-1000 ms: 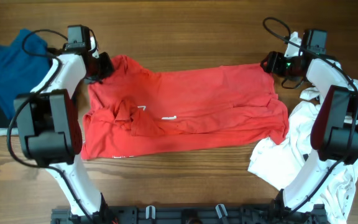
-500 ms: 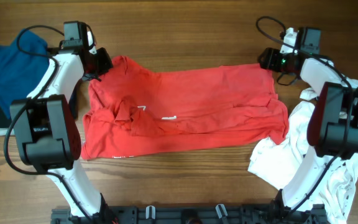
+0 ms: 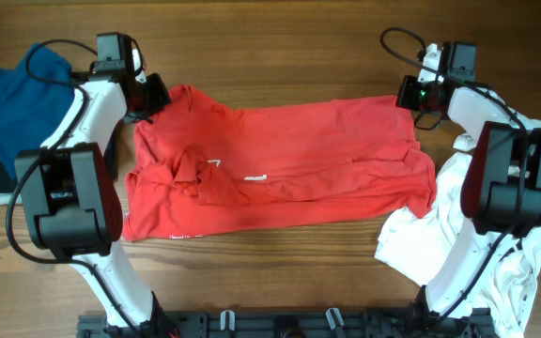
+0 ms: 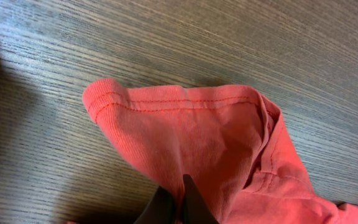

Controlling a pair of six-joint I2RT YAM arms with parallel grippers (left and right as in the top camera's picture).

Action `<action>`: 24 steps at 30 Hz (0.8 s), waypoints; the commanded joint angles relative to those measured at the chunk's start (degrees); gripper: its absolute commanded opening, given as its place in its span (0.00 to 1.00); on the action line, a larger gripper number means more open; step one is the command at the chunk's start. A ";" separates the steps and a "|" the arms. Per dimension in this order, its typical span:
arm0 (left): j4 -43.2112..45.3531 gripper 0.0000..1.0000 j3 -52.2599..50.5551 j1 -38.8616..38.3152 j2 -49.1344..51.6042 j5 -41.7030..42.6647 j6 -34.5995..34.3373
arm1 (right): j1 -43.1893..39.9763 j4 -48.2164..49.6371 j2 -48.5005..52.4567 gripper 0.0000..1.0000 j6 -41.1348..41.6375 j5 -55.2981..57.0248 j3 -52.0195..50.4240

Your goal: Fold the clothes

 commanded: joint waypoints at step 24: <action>-33.05 0.04 -0.20 8.48 -15.82 -2.56 -1.57 | -0.22 -43.71 -20.06 0.04 5.95 19.98 5.53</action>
